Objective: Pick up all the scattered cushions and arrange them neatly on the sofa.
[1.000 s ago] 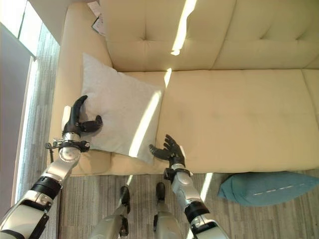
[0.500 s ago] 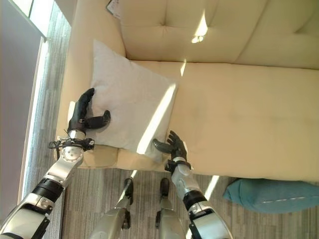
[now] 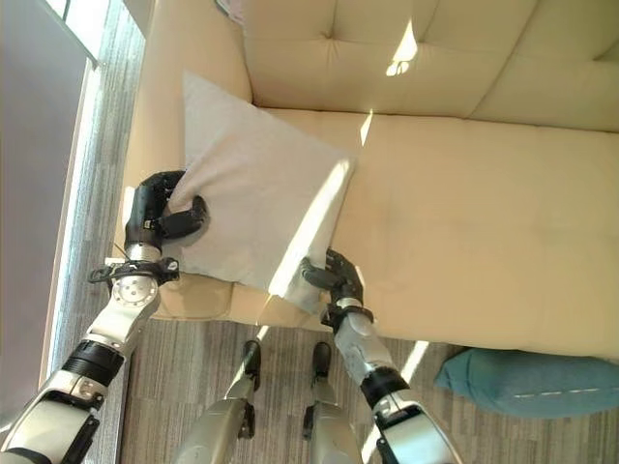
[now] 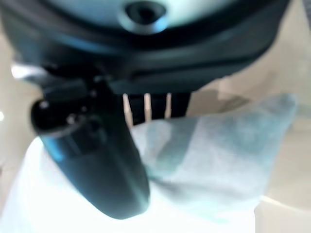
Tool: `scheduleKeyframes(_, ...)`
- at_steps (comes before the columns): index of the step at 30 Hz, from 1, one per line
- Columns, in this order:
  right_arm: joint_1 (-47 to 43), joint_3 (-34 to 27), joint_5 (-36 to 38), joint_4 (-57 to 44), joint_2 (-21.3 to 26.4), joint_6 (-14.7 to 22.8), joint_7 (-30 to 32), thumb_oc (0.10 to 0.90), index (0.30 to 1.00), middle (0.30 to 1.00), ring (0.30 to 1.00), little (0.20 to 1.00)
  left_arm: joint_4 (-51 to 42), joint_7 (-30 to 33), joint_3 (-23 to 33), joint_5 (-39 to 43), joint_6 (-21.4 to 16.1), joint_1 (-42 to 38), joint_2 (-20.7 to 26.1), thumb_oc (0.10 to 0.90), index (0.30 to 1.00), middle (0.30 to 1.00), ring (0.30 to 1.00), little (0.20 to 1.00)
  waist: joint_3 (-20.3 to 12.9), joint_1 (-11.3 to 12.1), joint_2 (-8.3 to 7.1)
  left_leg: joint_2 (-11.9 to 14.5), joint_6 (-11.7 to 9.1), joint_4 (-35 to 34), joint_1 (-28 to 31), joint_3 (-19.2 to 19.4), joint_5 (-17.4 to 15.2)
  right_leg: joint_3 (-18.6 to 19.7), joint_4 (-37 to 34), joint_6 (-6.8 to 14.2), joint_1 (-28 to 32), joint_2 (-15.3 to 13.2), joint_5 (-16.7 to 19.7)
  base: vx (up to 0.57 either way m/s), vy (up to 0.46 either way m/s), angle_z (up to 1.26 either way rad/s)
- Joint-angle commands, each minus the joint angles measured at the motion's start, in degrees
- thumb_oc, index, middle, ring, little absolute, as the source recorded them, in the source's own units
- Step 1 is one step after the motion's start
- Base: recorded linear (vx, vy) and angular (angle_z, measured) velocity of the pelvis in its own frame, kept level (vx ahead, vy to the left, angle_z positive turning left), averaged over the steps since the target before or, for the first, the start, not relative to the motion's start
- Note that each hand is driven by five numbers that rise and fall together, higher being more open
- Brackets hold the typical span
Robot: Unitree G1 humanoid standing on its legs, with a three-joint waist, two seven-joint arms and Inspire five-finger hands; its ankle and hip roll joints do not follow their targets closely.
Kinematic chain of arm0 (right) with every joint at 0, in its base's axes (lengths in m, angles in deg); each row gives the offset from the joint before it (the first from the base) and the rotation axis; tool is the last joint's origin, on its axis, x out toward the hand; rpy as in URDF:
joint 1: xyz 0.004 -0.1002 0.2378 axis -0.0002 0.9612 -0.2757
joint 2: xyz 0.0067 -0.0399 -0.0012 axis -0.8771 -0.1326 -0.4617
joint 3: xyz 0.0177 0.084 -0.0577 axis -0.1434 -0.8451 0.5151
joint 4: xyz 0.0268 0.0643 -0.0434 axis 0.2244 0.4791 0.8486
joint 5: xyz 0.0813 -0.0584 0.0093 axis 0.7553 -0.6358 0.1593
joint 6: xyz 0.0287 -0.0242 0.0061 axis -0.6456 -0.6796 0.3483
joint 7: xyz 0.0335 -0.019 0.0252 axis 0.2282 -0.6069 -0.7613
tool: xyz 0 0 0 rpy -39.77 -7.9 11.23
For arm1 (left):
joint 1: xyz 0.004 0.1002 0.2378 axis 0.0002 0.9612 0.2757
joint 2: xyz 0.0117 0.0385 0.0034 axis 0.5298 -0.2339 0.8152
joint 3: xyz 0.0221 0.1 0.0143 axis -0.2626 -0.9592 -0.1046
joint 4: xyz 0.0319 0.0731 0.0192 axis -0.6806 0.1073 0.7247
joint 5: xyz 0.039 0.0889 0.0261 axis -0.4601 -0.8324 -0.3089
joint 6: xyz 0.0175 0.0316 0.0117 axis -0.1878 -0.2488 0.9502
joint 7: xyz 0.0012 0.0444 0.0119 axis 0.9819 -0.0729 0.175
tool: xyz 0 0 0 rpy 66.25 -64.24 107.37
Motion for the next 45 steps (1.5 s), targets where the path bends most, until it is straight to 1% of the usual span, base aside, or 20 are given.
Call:
scheduleKeyframes(1, -2.6, 1.4, -2.2, -13.1, -6.3, 6.0, -7.2, 0.4, 0.3, 0.3, 0.3, 0.3, -4.1, -3.1, -1.1, 2.5, -4.0, 3.6, -1.8, 0.4, 0.3, 0.3, 0.3, 0.3, -2.0, 0.3, -3.36, -3.8, 0.1, 4.7, 0.5, -0.5, -7.0, 2.7, 2.0, 3.8, 1.3, -0.5, -3.7, 0.0, 0.0, 0.0)
scheduleKeyframes(4, 0.0, 0.3, -3.5, -16.0, -5.4, 6.3, -7.2, 0.4, 0.3, 0.3, 0.3, 0.3, -5.4, -4.0, -1.1, 2.5, -3.9, 6.0, -2.5, 0.4, 0.3, 0.3, 0.3, 0.3, -2.4, -0.2, -3.39, -3.6, 0.3, 4.3, 1.6, -0.4, -7.2, 2.8, 2.1, 3.8, 1.9, -0.5, -3.9, 0.0, 0.0, 0.0)
scheduleKeyframes(6, 4.6, -1.5, -6.3, -20.8, -3.8, 6.4, -6.8, 0.4, 0.3, 0.3, 0.3, 0.3, -7.7, -5.9, -1.4, 2.4, -3.5, 10.2, -3.7, 0.4, 0.3, 0.3, 0.3, 0.3, -3.5, -1.1, -3.4, -3.5, 0.7, 3.7, 3.5, 0.0, -7.7, 2.9, 2.2, 3.7, 3.3, -0.3, -4.5, 0.05, 0.016, -0.03)
scheduleKeyframes(16, 19.0, -7.7, -6.1, -31.8, -2.1, 6.2, -8.1, 0.4, 0.3, 0.3, 0.3, 0.3, -17.5, -12.0, -3.8, 4.7, -2.1, 21.4, -4.4, 0.4, 0.3, 0.3, 0.3, 0.3, -8.0, -3.9, -3.28, -3.1, 1.7, 1.4, 11.8, 1.5, -9.2, 4.1, 2.4, 3.8, 9.2, 0.2, -6.1, 0.08, 0.031, -0.08)
scheduleKeyframes(19, 22.0, -9.7, -7.5, -33.8, -1.6, 6.0, -8.1, 0.4, 0.3, 0.3, 0.3, 0.3, -20.1, -13.1, -3.8, 5.5, -1.9, 23.4, -4.0, 0.4, 0.3, 0.3, 0.3, 0.3, -9.2, -4.6, -3.33, -2.9, 2.2, 2.0, 13.5, 3.0, -10.4, 5.4, 4.3, 4.1, 9.7, 0.4, -6.8, 0.04, 0.062, -0.35)
scheduleKeyframes(21, 23.7, -11.6, -8.8, -34.8, -1.5, 5.9, -7.8, 0.4, 0.3, 0.3, 0.3, 0.3, -21.4, -13.4, -3.9, 5.8, -1.7, 24.0, -3.7, 0.4, 0.3, 0.3, 0.3, 0.3, -9.6, -5.6, -3.2, -2.3, 3.0, 2.9, 14.6, 4.5, -11.0, 6.9, 9.5, 4.8, 8.8, 0.7, -7.5, -0.02, 0.027, -0.59)
scheduleKeyframes(25, 24.3, -12.0, -9.2, -35.0, -1.6, 5.8, -7.6, 0.4, 0.3, 0.3, 0.3, 0.3, -21.0, -13.3, -3.8, 5.7, -1.7, 23.7, -3.7, 0.4, 0.3, 0.3, 0.3, 0.3, -9.5, -6.0, -3.05, -1.8, 3.0, 2.8, 15.4, 5.1, -11.0, 8.1, 12.1, 5.2, 8.0, 1.1, -8.3, -0.02, -0.047, -0.41)
scheduleKeyframes(26, 23.4, -12.3, -9.5, -35.3, -1.9, 5.7, -7.1, 0.4, 0.3, 0.3, 0.3, 0.3, -20.7, -12.4, -3.3, 6.2, -2.1, 23.3, -3.8, 0.4, 0.3, 0.3, 0.3, 0.3, -9.8, -6.0, -2.55, -0.8, 2.8, 2.5, 16.4, 6.2, -11.0, 6.4, 12.0, 5.5, 7.6, -0.8, -7.7, -0.02, -0.115, -0.39)
scheduleKeyframes(29, 23.0, -12.0, -9.5, -35.5, -1.8, 5.5, -7.4, 0.4, 0.3, 0.3, 0.3, 0.3, -20.8, -12.6, -3.3, 7.0, -2.1, 23.8, -3.8, 0.4, 0.3, 0.3, 0.3, 0.3, -10.0, -5.5, -2.55, 0.0, 2.3, 2.4, 17.2, 6.9, -11.1, 4.3, 11.5, 5.5, 7.9, -2.3, -7.2, 0.0, -0.183, -0.54)
scheduleKeyframes(30, 22.8, -11.4, -9.5, -35.6, -1.8, 5.2, -7.8, 0.4, 0.3, 0.3, 0.3, 0.3, -20.9, -12.9, -3.0, 7.2, -2.1, 24.8, -3.8, 0.4, 0.3, 0.3, 0.3, 0.3, -10.6, -4.7, -2.96, 0.4, 1.9, 2.5, 17.6, 7.7, -11.1, 2.2, 9.7, 5.5, 9.4, -3.6, -6.8, 0.0, -0.194, -0.51)
scheduleKeyframes(31, 22.9, -11.4, -9.5, -35.6, -1.8, 5.2, -7.8, 0.4, 0.3, 0.3, 0.3, 0.3, -20.9, -12.9, -3.0, 7.2, -2.1, 24.9, -3.8, 0.4, 0.3, 0.3, 0.3, 0.3, -10.5, -4.7, -2.98, 0.4, 1.9, 2.5, 17.7, 7.7, -11.1, 2.2, 9.5, 5.5, 9.5, -3.6, -6.7, 0.01, -0.294, -0.21)
scheduleKeyframes(32, 23.0, -10.9, -9.3, -35.7, -1.6, 4.9, -8.2, 0.4, 0.3, 0.3, 0.3, 0.3, -20.7, -13.5, -2.9, 7.6, -1.9, 26.0, -4.1, 0.4, 0.3, 0.3, 0.3, 0.3, -11.3, -4.3, -3.54, 1.2, 1.1, 2.7, 17.9, 8.1, -10.8, 1.6, 7.8, 5.1, 10.9, -3.2, -7.1, 0.01, -0.272, -0.09)
scheduleKeyframes(35, 23.2, -10.7, -9.7, -36.9, -0.7, 4.6, -8.4, 0.4, 0.3, 0.3, 0.3, 0.3, -20.3, -13.6, -2.9, 9.1, -1.7, 26.5, -4.7, 0.4, 0.3, 0.3, 0.3, 0.3, -11.5, -4.2, -3.74, 2.7, -0.5, 3.1, 17.5, 7.5, -10.0, 1.4, 7.1, 4.2, 11.2, -2.2, -7.6, 0.0, -0.267, -0.03)
scheduleKeyframes(37, 24.2, -11.4, -10.6, -39.5, 0.9, 4.9, -8.6, 0.4, 0.3, 0.3, 0.3, 0.3, -19.9, -14.3, -3.8, 9.5, -1.3, 26.5, -5.4, 0.4, 0.3, 0.3, 0.3, 0.3, -11.4, -4.4, -4.08, 4.6, -1.8, 5.5, 16.4, 6.1, -9.7, 0.8, 5.7, 2.8, 12.8, -0.6, -8.9, 0.01, -0.333, 0.05)
scheduleKeyframes(38, 24.2, -11.5, -10.6, -39.5, 0.9, 4.9, -8.6, 0.4, 0.3, 0.3, 0.3, 0.3, -19.9, -14.3, -3.8, 9.5, -1.3, 26.5, -5.4, 0.4, 0.3, 0.3, 0.3, 0.3, -11.3, -4.5, -4.03, 4.6, -1.9, 5.7, 16.3, 6.0, -9.8, 0.6, 5.7, 2.8, 12.8, -0.5, -8.9, -0.01, -0.184, 0.21)
scheduleKeyframes(40, 24.4, -12.4, -10.9, -40.9, 2.3, 5.4, -7.9, 0.4, 0.3, 0.3, 0.3, 0.3, -19.1, -14.6, -5.0, 10.4, -1.2, 25.7, -6.5, 0.4, 0.3, 0.3, 0.3, 0.3, -10.8, -5.0, -4.21, 5.6, -2.9, 10.6, 14.0, 5.8, -9.6, -1.0, 4.6, 1.6, 14.4, -0.1, -9.7, -0.01, -0.21, 0.44)
scheduleKeyframes(42, 24.3, -12.5, -10.9, -41.0, 2.3, 5.3, -7.5, 0.4, 0.3, 0.3, 0.3, 0.3, -18.8, -14.6, -5.1, 10.5, -1.1, 25.3, -6.8, 0.4, 0.3, 0.3, 0.3, 0.3, -10.3, -4.8, -4.21, 5.1, -2.7, 12.6, 13.2, 4.5, -9.4, -1.0, 4.3, 1.2, 15.0, 0.1, -9.8, -0.01, -0.124, 0.35)
scheduleKeyframes(43, 24.2, -12.8, -11.0, -41.3, 2.5, 5.5, -7.2, 0.4, 0.3, 0.3, 0.3, 0.3, -19.2, -14.8, -5.3, 10.2, -1.1, 25.1, -6.9, 0.4, 0.3, 0.3, 0.3, 0.3, -9.6, -4.0, -4.53, 0.1, -1.9, 14.9, 10.5, -0.3, -11.1, -0.2, 3.8, 0.8, 15.7, 0.6, -10.1, 0.01, -0.106, 0.09)
scheduleKeyframes(44, 24.4, -12.8, -11.1, -41.3, 2.4, 5.4, -7.3, 0.4, 0.3, 0.3, 0.3, 0.3, -19.1, -14.9, -5.4, 10.0, -1.1, 25.2, -7.1, 0.4, 0.3, 0.3, 0.3, 0.3, -9.9, -3.9, -4.62, -1.5, -1.6, 13.7, 10.1, -1.0, -11.3, -0.1, 3.7, 0.8, 15.8, 0.9, -9.9, 0.02, -0.105, 0.02)
scheduleKeyframes(45, 24.4, -12.8, -11.1, -41.3, 2.4, 5.4, -7.3, 0.4, 0.3, 0.3, 0.3, 0.3, -19.1, -14.9, -5.4, 10.0, -1.1, 25.3, -7.1, 0.4, 0.3, 0.3, 0.3, 0.3, -9.9, -4.0, -4.64, -1.5, -1.5, 13.7, 10.2, -1.1, -11.3, -0.1, 3.7, 0.8, 15.9, 0.9, -10.0, 0.07, -0.05, -0.04)
